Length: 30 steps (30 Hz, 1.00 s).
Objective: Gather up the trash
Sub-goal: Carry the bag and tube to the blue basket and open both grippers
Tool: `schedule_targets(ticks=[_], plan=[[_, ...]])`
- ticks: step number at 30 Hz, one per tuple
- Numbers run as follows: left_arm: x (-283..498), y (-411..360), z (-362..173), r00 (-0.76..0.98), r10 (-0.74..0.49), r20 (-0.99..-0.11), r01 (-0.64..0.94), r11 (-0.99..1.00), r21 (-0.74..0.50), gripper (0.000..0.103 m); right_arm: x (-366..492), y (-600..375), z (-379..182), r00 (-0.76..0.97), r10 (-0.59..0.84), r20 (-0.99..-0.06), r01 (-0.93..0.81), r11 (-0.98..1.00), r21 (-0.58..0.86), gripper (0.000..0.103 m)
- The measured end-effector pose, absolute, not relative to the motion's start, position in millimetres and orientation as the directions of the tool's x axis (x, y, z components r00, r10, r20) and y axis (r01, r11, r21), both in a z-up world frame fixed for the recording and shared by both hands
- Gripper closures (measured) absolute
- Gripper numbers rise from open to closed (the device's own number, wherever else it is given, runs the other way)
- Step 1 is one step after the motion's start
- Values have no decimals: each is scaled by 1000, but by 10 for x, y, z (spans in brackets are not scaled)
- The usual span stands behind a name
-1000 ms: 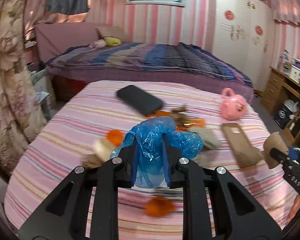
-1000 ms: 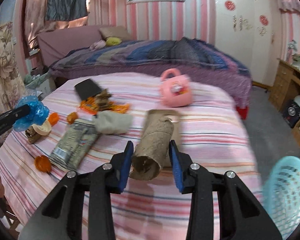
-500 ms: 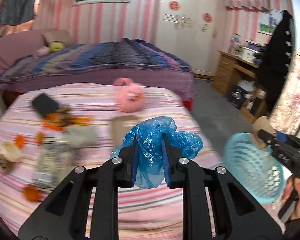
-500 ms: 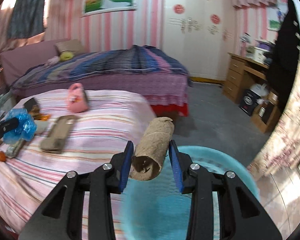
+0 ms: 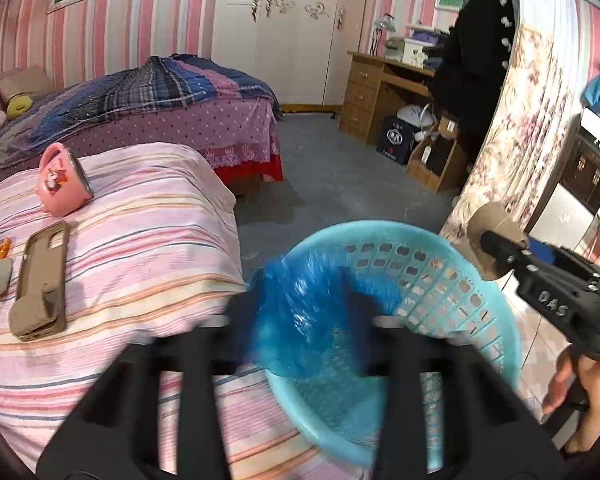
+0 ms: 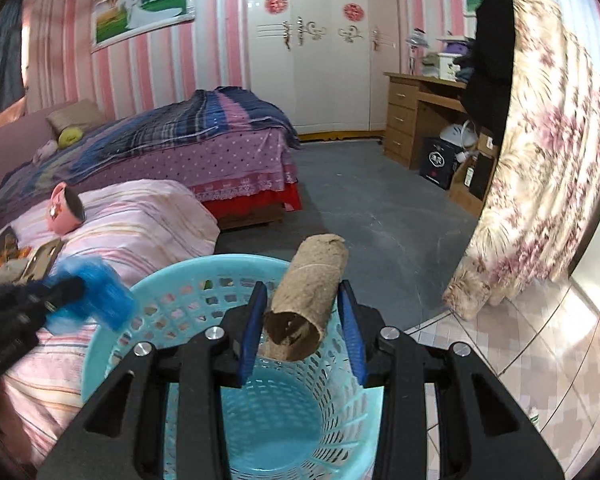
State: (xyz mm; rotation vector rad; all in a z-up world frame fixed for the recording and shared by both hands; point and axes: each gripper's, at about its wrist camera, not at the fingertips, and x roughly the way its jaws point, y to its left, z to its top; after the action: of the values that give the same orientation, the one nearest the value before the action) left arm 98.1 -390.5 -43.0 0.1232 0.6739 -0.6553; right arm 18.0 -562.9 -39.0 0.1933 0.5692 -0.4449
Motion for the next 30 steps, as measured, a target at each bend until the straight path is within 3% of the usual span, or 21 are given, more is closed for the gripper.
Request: schedule_targets(ticks=[3, 9, 12, 15, 19, 21, 30], plan=[[982, -3896, -403, 639, -492, -591, 572, 818, -62, 19, 193, -5576, -379, 758, -351, -550, 450, 892, 52, 66], [1175, -3451, -172, 716, -429, -552, 489, 871, -44, 7, 262, -5432, -395, 761, -341, -552, 423, 906, 23, 66], [1258, -3129, -29, 751, -389, -535, 440, 897, -34, 6, 291, -5384, -389, 754, -354, -553, 433, 901, 14, 58], [1304, -2767, 104, 785, -342, -517, 392, 920, -14, 6, 298, -5369, -364, 747, -375, -549, 459, 888, 19, 35], [1304, -2302, 237, 819, -286, -497, 329, 944, -2, 5, 338, -5312, -317, 749, -381, -541, 480, 876, 47, 26], [1282, -2047, 298, 838, -252, -484, 292, 956, 9, 5, 373, -5224, -287, 753, -387, -532, 480, 876, 41, 17], [1173, -1016, 272, 875, -86, -477, 132, 989, 63, 5, 708, -4496, -180, 786, -341, -516, 383, 923, -26, 13]])
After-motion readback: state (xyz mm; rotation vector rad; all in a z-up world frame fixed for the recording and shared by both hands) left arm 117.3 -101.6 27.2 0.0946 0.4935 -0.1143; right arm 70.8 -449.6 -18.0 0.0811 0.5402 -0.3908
